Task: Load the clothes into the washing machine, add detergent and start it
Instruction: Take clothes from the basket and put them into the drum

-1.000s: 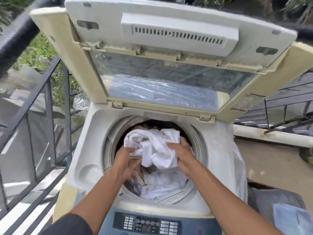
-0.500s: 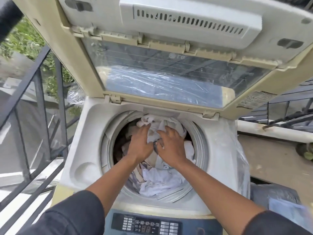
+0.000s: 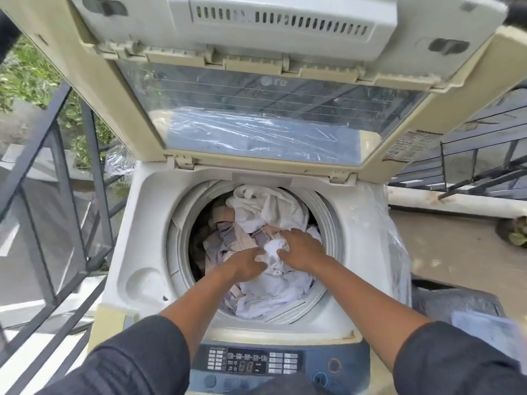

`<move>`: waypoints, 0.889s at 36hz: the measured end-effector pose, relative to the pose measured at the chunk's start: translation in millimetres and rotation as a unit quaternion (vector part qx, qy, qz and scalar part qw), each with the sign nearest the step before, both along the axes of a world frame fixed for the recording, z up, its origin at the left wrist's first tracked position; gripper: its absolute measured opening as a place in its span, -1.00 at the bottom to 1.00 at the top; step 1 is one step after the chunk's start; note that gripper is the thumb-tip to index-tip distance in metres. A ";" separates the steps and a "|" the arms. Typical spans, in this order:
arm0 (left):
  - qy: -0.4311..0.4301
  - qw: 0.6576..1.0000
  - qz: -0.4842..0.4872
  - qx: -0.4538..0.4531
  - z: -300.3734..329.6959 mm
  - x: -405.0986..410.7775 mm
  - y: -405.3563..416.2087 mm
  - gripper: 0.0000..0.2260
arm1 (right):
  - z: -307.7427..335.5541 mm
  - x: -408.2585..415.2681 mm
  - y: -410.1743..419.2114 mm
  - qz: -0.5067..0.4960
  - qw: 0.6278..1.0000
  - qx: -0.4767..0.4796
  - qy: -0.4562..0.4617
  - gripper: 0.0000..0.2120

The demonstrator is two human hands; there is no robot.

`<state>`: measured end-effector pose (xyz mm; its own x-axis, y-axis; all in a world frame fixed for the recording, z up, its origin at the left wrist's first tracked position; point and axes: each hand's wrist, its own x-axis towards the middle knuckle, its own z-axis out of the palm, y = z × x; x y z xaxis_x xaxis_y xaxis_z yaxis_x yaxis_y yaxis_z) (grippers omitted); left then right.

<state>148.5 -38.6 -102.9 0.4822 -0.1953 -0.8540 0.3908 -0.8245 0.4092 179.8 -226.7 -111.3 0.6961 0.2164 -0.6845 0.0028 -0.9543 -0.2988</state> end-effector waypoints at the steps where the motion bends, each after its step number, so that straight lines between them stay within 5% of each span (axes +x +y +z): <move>1: -0.013 1.000 -0.001 -0.007 3.8 0.6 -4.7 -0.48 | 7.6 -2.2 0.7 -0.015 1.000 0.018 -0.003 -0.44; 20: -0.236 0.957 0.096 -0.142 114.3 -16.1 -84.4 -0.71 | 130.7 -50.0 -76.9 -0.257 0.918 0.224 -0.204 -0.69; 32: -0.300 0.935 -0.012 -0.189 160.6 21.0 -207.4 -0.79 | 144.7 -62.2 -217.2 -0.461 0.818 0.198 -0.283 -0.81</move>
<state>169.6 -246.0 57.7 0.8437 -0.4457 -0.2992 -0.0198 -0.5828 0.8124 117.6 -443.9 33.4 0.8693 -0.4518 -0.2006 -0.4189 -0.4579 -0.7841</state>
